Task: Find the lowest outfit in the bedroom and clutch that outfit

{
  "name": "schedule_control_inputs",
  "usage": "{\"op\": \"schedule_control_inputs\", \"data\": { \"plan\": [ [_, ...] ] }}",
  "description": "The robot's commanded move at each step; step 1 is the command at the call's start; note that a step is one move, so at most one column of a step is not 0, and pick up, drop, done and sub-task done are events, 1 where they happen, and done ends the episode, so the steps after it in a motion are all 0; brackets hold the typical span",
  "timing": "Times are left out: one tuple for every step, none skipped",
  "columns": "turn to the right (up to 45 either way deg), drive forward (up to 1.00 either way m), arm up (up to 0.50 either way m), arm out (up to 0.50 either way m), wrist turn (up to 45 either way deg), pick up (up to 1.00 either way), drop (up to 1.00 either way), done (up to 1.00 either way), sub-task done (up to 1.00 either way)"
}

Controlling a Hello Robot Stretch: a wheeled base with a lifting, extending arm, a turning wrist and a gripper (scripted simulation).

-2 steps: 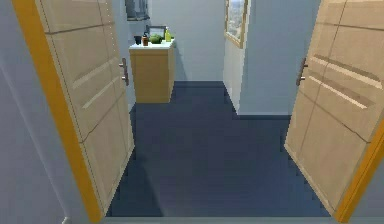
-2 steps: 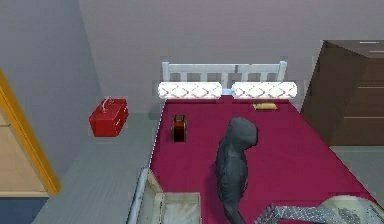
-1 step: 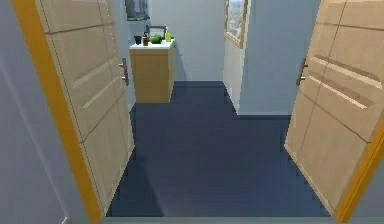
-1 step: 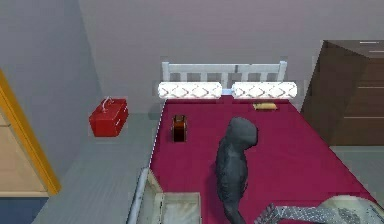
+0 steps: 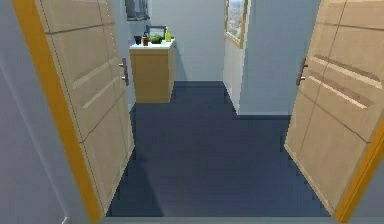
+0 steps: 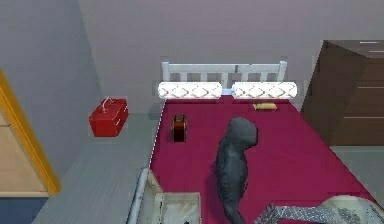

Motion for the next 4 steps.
{"op": "schedule_control_inputs", "data": {
  "plan": [
    [0.0,0.0,-0.3,0.0,0.0,0.0,0.0,0.0,0.0],
    [0.0,0.0,0.0,0.0,0.0,1.0,0.0,0.0,0.0],
    [0.0,0.0,0.1,0.0,0.0,0.0,0.0,0.0,0.0],
    [0.0,0.0,0.0,0.0,0.0,0.0,0.0,1.0,0.0]
  ]
}}
